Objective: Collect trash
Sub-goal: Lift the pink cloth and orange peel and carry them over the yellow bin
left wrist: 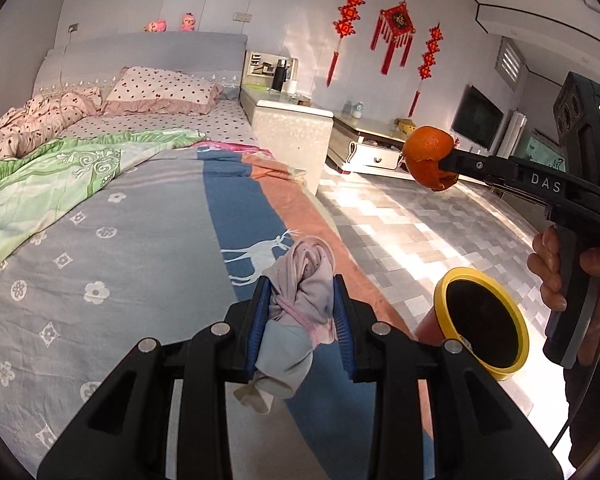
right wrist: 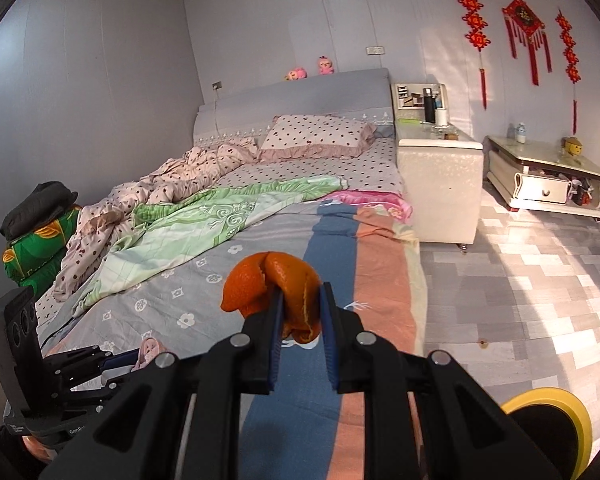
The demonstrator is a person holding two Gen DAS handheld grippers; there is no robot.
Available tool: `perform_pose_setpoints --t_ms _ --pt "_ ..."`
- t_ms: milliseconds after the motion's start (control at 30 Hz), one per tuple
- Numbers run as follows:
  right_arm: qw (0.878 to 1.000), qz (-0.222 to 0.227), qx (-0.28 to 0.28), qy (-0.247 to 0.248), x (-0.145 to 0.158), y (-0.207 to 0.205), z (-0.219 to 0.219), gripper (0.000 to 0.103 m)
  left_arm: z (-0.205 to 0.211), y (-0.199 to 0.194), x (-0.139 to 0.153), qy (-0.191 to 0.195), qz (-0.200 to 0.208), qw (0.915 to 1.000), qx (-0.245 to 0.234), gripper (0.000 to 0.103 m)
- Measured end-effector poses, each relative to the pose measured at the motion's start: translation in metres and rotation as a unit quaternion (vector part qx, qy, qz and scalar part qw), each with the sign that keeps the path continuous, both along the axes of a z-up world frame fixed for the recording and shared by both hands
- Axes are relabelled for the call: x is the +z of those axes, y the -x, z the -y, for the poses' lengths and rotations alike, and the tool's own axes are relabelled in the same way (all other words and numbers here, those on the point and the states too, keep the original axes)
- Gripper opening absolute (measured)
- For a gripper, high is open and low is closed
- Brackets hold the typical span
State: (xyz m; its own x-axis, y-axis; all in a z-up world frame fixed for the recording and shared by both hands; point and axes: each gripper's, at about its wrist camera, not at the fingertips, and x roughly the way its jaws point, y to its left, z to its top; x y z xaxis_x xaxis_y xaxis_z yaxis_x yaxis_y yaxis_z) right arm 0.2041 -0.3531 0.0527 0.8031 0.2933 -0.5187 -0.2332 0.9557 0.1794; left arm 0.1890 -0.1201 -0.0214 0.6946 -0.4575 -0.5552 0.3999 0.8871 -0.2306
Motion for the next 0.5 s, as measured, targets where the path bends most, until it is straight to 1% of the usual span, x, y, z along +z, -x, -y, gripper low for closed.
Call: perform_pose_setpoints --t_ms 133,267,500 --pt "0.999 0.013 -0.037 -0.009 0.012 0.021 0.045 0.017 0.032 0.001 0.018 0.005 0.006 0.9998 -0.019 0.029" --pt "0.997 0.023 -0.076 -0.017 0.02 0.041 0.092 0.017 0.067 0.001 0.033 0.003 0.011 0.9991 -0.041 0.029" --pt "0.99 0.026 -0.136 -0.021 0.02 0.072 0.162 0.017 0.134 0.002 0.048 -0.003 0.013 0.9967 -0.08 0.029"
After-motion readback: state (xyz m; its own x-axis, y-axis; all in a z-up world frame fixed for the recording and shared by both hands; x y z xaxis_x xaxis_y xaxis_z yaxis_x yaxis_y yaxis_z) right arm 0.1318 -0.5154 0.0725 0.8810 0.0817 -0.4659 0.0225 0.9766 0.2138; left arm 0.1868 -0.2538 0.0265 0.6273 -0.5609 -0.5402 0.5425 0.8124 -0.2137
